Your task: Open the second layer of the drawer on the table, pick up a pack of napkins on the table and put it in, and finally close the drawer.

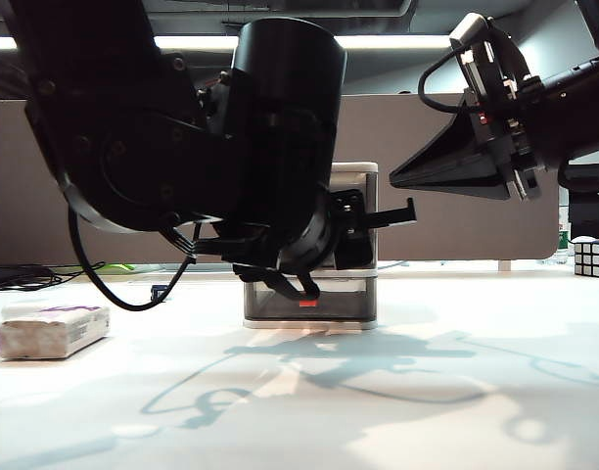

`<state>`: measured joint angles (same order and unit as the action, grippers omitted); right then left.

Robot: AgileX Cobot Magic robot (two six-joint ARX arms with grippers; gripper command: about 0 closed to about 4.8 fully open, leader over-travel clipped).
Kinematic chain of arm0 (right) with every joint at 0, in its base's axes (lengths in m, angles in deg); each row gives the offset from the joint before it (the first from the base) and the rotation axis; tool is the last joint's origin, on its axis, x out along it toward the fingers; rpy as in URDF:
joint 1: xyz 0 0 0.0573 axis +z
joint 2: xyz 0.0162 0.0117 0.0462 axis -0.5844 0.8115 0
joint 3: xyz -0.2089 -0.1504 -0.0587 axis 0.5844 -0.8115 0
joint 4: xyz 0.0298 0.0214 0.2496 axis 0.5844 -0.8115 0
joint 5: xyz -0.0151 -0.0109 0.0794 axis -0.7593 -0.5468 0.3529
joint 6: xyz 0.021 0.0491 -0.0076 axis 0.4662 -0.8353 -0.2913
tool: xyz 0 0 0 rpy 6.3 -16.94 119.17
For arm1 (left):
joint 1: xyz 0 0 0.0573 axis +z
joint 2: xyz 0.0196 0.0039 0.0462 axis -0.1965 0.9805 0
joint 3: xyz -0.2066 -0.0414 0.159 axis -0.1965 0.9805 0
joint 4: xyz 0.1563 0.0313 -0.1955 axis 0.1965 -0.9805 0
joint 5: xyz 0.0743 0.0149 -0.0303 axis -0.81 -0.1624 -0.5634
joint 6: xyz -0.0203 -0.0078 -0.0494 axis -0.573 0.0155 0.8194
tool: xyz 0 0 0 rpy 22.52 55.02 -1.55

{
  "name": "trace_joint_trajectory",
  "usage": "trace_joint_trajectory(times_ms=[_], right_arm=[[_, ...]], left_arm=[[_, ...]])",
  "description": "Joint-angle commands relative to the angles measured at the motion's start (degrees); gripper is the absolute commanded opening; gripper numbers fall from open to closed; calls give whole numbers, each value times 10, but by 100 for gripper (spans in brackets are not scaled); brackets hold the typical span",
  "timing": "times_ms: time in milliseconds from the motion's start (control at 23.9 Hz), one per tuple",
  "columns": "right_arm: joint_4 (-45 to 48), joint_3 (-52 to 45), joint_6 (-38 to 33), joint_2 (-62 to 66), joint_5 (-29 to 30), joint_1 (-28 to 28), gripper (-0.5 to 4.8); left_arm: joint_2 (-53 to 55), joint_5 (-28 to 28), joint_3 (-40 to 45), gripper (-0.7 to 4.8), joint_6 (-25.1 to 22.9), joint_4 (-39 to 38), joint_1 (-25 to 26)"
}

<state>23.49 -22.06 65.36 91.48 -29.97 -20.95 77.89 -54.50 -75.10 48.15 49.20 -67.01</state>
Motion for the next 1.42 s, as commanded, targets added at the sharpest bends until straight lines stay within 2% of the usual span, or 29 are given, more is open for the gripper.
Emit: trace_joint_trajectory(times_ms=[42, 167, 251, 292, 585, 627, 710, 1128, 1420], right_arm=[[6, 2, 3, -2, 4, 1, -5], [6, 2, 3, -2, 4, 1, -5], [6, 2, 3, -2, 4, 1, -5], [6, 2, 3, -2, 4, 1, -4], [6, 2, 4, -2, 4, 1, -5], [6, 2, 4, -2, 4, 1, -4], [6, 2, 4, -2, 2, 1, -4], [55, 2, 5, 10, -13, 1, -5], [93, 30, 3, 86, 2, 12, -5]], left_arm=[[-2, -6, -2, 176, -16, 7, 1], [-2, -6, -2, 162, -15, 5, 1], [-2, -6, -2, 98, -15, -3, 2], [-2, -6, -2, 89, -15, -4, 2], [-2, -4, -2, 71, -15, -15, 7], [-2, -4, -2, 56, -15, -15, 8], [-2, -4, -2, -8, -15, -16, 8], [-3, -4, 3, -6, -15, -17, 7], [-7, -7, 15, -6, -15, -17, -3]])
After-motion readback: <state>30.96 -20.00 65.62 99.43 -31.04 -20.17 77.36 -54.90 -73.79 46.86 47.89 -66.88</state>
